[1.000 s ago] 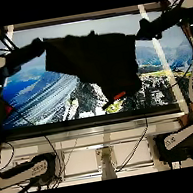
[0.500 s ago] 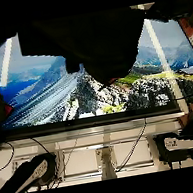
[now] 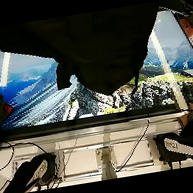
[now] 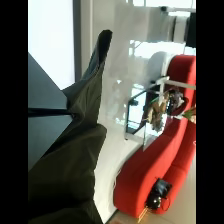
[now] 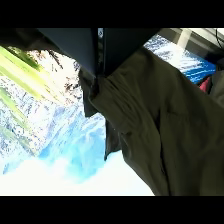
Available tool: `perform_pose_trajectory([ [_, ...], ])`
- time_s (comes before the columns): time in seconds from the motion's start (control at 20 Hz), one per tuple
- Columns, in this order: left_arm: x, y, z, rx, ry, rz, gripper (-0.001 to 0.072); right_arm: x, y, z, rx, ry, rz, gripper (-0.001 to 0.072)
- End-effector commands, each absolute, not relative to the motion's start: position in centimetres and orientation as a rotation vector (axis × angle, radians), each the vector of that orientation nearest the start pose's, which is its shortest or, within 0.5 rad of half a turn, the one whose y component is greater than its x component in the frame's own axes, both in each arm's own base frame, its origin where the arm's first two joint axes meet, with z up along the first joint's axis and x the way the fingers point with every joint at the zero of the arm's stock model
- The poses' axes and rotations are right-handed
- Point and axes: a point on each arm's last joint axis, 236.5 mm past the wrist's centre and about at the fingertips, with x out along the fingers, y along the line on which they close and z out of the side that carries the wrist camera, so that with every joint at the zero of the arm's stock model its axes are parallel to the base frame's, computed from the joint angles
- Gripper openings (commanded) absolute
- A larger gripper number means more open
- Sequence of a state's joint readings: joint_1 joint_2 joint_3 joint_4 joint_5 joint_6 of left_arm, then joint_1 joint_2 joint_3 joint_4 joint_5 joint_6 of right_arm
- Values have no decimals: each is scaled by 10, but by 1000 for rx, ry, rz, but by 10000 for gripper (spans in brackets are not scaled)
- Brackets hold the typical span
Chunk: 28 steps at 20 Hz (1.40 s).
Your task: Fold the clothes and pants, and hang the long-sleeved shirts on hangers.
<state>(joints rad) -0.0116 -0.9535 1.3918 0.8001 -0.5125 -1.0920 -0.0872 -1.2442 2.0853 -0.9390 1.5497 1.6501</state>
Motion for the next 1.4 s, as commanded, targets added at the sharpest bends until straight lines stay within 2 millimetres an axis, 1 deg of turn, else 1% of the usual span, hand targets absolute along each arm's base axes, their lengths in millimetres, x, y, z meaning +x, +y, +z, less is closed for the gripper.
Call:
perform_pose_trajectory([
  [0.0,449,-87,367,-234,61,-359,7,378,100,352,360,700,444,30],
  [0.05,464,-88,346,-257,113,-359,7,388,95,338,370,724,417,30],
  [0.15,496,-95,292,-273,230,-359,7,416,74,297,366,797,319,31],
  [0.2,514,-100,260,-283,290,-358,7,433,61,277,354,820,261,31],
  [0.3,545,-115,189,-300,413,-354,8,475,29,234,320,850,135,31],
  [0.35,557,-127,147,-305,484,-356,8,495,19,212,323,865,88,31],
  [0.45,574,-152,74,-303,579,-350,8,532,9,162,387,902,23,31],
  [0.5,582,-162,51,-296,582,-332,8,548,5,138,429,916,-9,30],
  [0.55,592,-170,34,-286,561,-305,8,566,0,113,480,916,-55,30],
  [0.6,598,-178,23,-276,532,-283,8,582,-4,92,542,908,-99,30],
  [0.7,603,-192,14,-262,497,-268,9,607,-9,59,636,877,-152,32],
  [0.75,607,-192,15,-257,468,-251,10,618,-12,49,680,853,-173,33],
  [0.8,612,-187,22,-256,426,-225,13,628,-14,44,706,818,-182,37],
  [0.85,617,-180,30,-257,389,-201,118,638,-19,46,723,772,-185,126],
  [0.9,620,-171,37,-261,366,-180,359,645,-23,52,734,729,-184,411],
  [0.95,622,-161,39,-265,362,-166,491,648,-28,60,725,704,-186,613],
  [1.1,625,-137,50,-296,359,-141,491,648,-50,78,729,675,-207,609],
  [1.2,621,-130,68,-406,368,-136,491,637,-65,80,728,724,-230,609],
  [1.25,615,-133,76,-447,393,-157,490,625,-70,74,692,781,-230,605],
  [1.3,606,-139,83,-447,429,-196,477,609,-74,64,626,863,-217,504],
  [1.35,595,-146,87,-430,474,-241,367,592,-75,52,560,953,-196,300],
])
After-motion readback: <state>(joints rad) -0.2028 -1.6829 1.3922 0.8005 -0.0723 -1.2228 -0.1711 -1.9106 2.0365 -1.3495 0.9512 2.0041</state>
